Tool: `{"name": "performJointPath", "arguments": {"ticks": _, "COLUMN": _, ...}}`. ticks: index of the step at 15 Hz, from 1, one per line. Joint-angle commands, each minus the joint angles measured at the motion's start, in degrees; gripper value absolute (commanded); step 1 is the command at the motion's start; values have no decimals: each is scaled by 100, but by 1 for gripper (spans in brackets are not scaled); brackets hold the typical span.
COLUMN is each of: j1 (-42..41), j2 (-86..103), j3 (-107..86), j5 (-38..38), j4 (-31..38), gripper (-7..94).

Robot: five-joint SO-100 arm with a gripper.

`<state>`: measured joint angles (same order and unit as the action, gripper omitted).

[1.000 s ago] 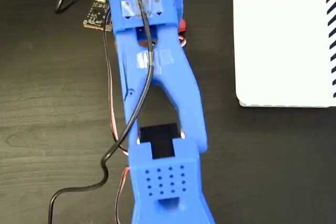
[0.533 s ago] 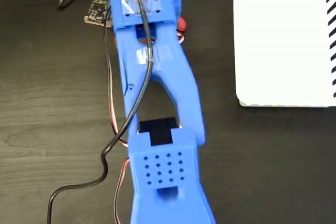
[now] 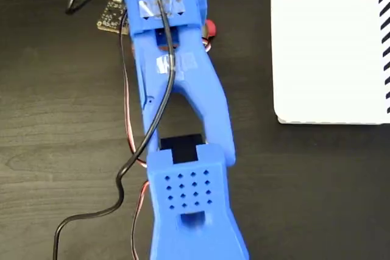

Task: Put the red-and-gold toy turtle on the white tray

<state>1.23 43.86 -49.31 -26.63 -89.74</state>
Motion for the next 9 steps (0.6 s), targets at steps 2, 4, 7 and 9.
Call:
{"name": "performJointPath", "arguments": {"ticks": 2, "j1": 114, "j2": 246, "j3": 158, "j5": -9, "j4": 79, "gripper": 50}}
{"name": "performJointPath", "arguments": {"ticks": 4, "j1": 132, "j2": 220, "j3": 158, "j5": -35, "j4": 79, "gripper": 35}}
{"name": "performJointPath", "arguments": {"ticks": 7, "j1": 132, "j2": 220, "j3": 158, "j5": -70, "j4": 79, "gripper": 17}}
{"name": "performJointPath", "arguments": {"ticks": 9, "j1": 141, "j2": 220, "j3": 141, "j5": -123, "j4": 88, "gripper": 1}}
